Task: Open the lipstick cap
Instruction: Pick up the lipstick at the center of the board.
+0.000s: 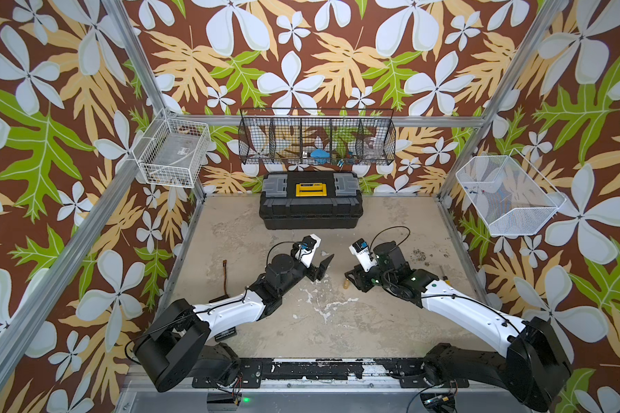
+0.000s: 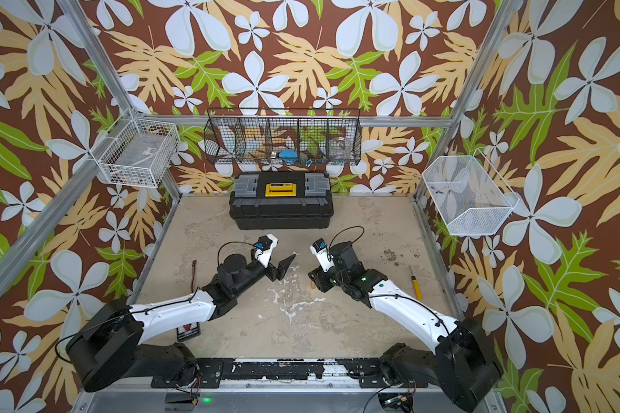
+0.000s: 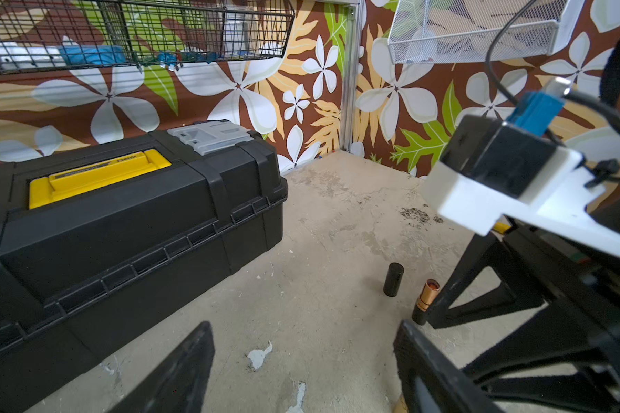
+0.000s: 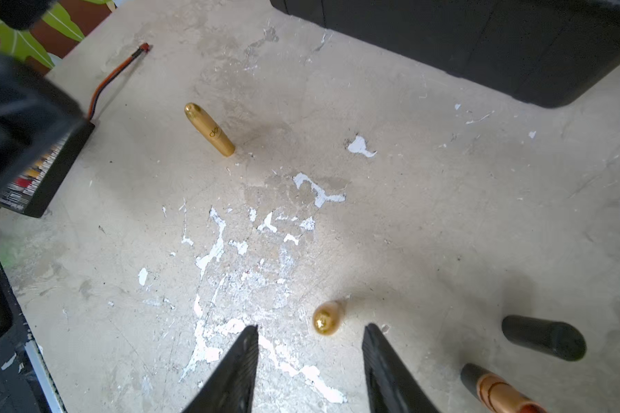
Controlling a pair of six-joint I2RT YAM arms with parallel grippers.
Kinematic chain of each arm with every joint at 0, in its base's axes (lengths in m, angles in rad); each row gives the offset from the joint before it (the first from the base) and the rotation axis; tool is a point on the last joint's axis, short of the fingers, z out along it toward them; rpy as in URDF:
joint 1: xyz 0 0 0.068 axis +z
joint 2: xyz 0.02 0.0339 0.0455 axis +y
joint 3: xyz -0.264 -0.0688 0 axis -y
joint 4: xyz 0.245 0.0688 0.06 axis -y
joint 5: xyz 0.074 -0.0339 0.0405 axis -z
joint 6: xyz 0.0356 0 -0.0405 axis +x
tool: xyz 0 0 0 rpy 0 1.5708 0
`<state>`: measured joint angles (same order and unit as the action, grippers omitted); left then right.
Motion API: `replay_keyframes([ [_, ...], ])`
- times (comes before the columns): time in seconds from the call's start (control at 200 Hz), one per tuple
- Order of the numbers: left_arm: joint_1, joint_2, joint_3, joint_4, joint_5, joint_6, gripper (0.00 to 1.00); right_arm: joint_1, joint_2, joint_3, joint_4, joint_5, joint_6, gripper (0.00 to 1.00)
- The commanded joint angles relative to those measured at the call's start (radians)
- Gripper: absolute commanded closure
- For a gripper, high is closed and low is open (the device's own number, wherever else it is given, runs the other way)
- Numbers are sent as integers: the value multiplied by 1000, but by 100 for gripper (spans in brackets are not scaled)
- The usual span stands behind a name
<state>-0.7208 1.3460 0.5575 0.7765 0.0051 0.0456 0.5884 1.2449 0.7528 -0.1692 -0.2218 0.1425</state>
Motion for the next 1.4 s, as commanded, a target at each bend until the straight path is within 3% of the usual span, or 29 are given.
replay_keyframes([
  [0.0,1,-25,-15,20,13,-53,18,4,7,11,-20,27,-6,49],
  [0.115,1,-44,-17,19,147,-11,16,5,2,21,-33,24,-4,48],
  [0.27,1,-66,-17,15,119,-4,10,7,-23,5,-32,22,9,48],
  [0.335,1,-81,-23,6,116,-14,1,10,-26,0,-29,5,15,49],
  [0.45,2,-131,-55,17,26,-64,0,25,-10,6,-36,14,20,49],
  [0.671,1,-235,-176,101,-10,-69,0,39,37,25,-56,40,29,48],
  [1.396,1,-248,-166,63,-19,12,1,56,182,71,-89,112,42,54],
])
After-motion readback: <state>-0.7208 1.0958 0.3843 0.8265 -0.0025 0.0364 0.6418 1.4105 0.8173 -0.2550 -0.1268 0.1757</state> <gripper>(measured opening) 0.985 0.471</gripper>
